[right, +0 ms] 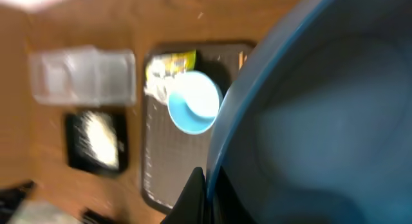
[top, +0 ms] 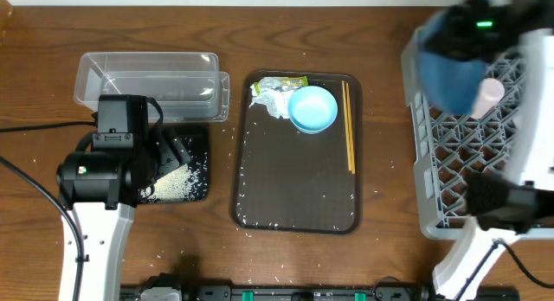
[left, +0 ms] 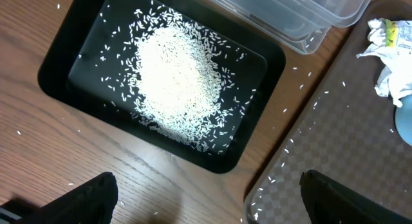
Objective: Sort waste into correct bins and load items into the dishwasher rack
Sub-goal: 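Lift the teal plate with the right gripper and carry it to the rack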
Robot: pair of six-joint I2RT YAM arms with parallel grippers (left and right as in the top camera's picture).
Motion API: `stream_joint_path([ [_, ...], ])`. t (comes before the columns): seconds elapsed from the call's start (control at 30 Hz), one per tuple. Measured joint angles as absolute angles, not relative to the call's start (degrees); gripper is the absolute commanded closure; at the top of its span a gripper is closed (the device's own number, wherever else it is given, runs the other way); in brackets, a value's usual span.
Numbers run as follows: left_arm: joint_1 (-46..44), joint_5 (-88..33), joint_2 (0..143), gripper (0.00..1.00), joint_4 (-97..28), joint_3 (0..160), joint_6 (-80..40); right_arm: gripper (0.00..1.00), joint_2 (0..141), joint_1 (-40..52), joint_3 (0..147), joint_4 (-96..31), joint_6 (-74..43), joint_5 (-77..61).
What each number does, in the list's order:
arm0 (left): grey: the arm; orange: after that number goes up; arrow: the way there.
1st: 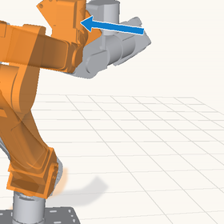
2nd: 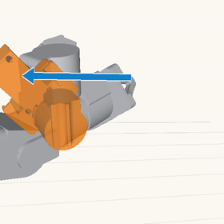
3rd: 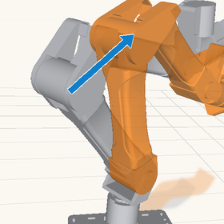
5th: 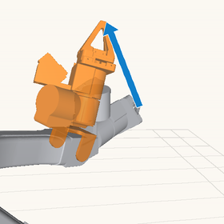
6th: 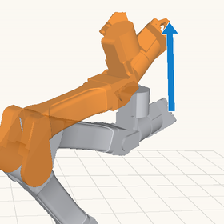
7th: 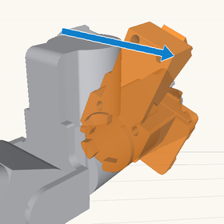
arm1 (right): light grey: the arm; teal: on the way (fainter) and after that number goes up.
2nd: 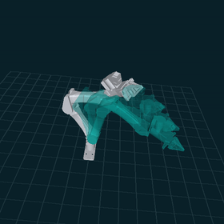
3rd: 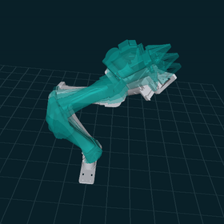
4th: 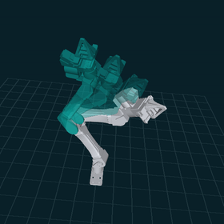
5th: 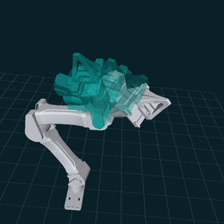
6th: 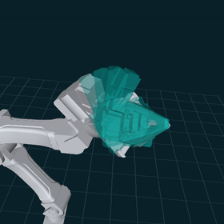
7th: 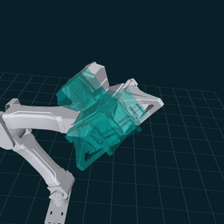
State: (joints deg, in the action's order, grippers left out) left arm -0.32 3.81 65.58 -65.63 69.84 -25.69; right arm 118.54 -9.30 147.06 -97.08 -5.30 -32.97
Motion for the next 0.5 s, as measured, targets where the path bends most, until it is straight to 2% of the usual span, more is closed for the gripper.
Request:
stream_joint_path([
  [0.13,-0.3,3.8,65.6,0.07,-65.6,69.8,-25.7,0.99,117.1,-18.8,142.8,-97.0,-4.1,-38.7],
  [0.5,-0.3,3.8,65.6,0.07,-65.6,69.8,-25.7,0.99,101.0,-35.1,122.6,-97.2,8.3,-44.5],
])
